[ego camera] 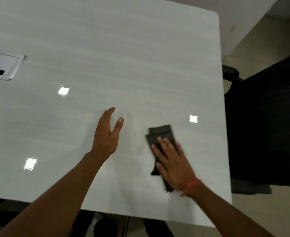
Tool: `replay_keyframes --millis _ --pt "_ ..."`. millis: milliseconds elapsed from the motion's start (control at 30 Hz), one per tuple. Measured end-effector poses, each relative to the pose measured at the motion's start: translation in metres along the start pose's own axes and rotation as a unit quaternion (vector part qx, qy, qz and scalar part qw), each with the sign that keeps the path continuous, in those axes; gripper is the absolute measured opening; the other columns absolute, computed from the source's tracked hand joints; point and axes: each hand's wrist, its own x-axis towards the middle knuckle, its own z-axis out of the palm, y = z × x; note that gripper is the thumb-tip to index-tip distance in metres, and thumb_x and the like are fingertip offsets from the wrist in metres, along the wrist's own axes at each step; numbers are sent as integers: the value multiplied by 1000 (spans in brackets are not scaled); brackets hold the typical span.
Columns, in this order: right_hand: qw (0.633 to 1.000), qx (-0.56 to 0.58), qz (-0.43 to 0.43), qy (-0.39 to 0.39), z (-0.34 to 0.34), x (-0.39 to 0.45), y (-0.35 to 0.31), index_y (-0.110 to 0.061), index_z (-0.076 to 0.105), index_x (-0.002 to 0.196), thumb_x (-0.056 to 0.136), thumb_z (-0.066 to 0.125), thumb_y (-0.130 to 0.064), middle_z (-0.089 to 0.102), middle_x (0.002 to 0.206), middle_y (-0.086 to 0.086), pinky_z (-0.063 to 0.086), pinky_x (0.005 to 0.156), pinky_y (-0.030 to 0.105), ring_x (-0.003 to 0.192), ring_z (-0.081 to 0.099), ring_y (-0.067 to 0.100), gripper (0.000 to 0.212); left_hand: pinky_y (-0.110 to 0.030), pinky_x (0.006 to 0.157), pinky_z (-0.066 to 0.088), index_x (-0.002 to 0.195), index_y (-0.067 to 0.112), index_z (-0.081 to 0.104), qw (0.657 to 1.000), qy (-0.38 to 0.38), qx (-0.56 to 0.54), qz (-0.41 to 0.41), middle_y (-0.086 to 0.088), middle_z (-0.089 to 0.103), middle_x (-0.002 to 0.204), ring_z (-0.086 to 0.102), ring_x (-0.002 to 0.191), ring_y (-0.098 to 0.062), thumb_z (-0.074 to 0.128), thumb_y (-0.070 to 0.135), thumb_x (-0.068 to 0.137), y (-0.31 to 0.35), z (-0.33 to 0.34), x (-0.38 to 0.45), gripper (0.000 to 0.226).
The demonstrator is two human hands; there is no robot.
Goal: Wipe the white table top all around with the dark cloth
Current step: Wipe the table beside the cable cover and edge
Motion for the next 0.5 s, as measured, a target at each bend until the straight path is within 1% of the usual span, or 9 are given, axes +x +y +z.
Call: replay_keyframes --millis 33,100,133,200,267,367,433,500 --pt "999 -2 43 -3 -4 3 35 -25 26 156 101 34 -42 17 165 9 22 117 54 152 17 26 59 -47 121 26 149 23 40 1000 -9 -1 -4 2 40 156 31 147 -17 41 56 96 9 16 3 63" --pt "993 10 116 -11 -14 35 88 -25 23 157 101 26 -44 15 166 8 14 120 53 153 14 26 59 -46 122 25 149 24 39 1000 -18 -6 -2 3 39 157 30 148 -16 42 54 96 26 45 9 61" --pt "990 18 138 -4 -19 60 101 -25 22 157 101 22 -45 14 166 8 10 121 53 153 13 26 60 -46 122 25 149 24 40 1000 -18 -8 5 3 39 157 30 148 -16 43 51 98 35 57 12 58" --pt "990 22 141 5 -24 108 100 -21 25 156 97 20 -45 17 165 11 5 121 53 152 13 30 64 -45 122 25 149 21 41 1000 -12 -6 22 1 41 155 32 147 -16 46 45 101 49 74 19 54" --pt "994 24 103 13 -18 134 75 -20 24 157 97 18 -44 16 165 12 4 121 55 152 12 31 65 -43 122 25 148 19 43 999 -3 2 35 0 43 154 34 145 -15 46 46 99 58 84 25 56" --pt "999 28 -16 13 -9 102 32 -22 17 158 103 22 -41 10 166 9 5 121 56 154 3 29 59 -41 121 28 147 19 43 999 -1 11 37 0 45 152 36 143 -14 42 50 95 66 92 29 60" --pt "997 48 -63 6 -7 58 31 -24 16 159 105 27 -42 8 167 7 5 123 53 154 2 25 58 -43 121 28 148 20 42 999 -10 16 27 1 43 153 35 144 -14 42 51 95 67 96 29 61" --pt "996 55 -66 6 -6 20 53 -26 21 158 103 34 -41 13 166 6 10 123 52 154 9 25 58 -45 121 27 148 20 41 1000 -12 14 19 1 43 154 34 145 -15 44 50 97 64 99 31 59"
